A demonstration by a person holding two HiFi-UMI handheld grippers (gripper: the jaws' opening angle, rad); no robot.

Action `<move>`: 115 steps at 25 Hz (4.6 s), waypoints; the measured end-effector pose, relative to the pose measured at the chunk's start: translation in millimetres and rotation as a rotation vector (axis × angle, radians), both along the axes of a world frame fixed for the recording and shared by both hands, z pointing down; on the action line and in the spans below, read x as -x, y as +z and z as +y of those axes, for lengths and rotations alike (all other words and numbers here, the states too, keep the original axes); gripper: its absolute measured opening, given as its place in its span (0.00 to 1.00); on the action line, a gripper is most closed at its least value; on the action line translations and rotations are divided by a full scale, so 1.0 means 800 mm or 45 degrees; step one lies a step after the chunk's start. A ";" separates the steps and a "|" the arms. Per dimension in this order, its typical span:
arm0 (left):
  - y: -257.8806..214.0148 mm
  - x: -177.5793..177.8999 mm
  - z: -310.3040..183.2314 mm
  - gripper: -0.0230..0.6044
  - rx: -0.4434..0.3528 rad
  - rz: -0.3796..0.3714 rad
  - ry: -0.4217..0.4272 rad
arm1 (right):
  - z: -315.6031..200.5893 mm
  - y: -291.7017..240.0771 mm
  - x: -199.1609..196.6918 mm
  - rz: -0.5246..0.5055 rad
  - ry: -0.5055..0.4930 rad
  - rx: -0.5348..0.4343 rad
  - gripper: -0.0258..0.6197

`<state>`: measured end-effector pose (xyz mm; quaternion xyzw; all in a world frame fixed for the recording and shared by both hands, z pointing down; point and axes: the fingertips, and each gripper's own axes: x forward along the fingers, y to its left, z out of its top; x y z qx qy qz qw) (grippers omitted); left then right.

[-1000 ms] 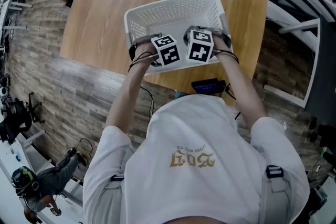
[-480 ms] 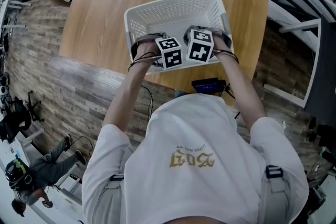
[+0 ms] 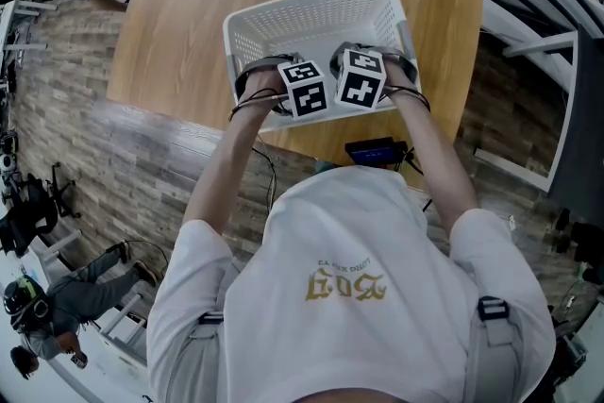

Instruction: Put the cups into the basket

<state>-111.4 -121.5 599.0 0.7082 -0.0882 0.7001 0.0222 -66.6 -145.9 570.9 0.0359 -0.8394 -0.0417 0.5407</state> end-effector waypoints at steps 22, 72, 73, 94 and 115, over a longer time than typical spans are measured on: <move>-0.009 0.006 -0.004 0.19 -0.048 0.006 0.001 | 0.009 -0.004 0.007 -0.051 -0.030 0.048 0.06; -0.090 0.014 -0.013 0.22 -0.242 0.194 -0.164 | 0.005 -0.072 0.004 -0.206 0.071 -0.044 0.06; -0.092 0.016 -0.013 0.22 -0.252 0.201 -0.177 | 0.005 -0.074 0.004 -0.211 0.076 -0.047 0.06; -0.157 0.041 -0.019 0.05 -0.439 0.590 -0.571 | 0.010 -0.108 -0.002 -0.330 0.174 -0.067 0.06; -0.293 0.037 -0.011 0.05 -0.879 1.337 -0.842 | -0.005 -0.213 -0.042 -0.865 0.619 -0.183 0.06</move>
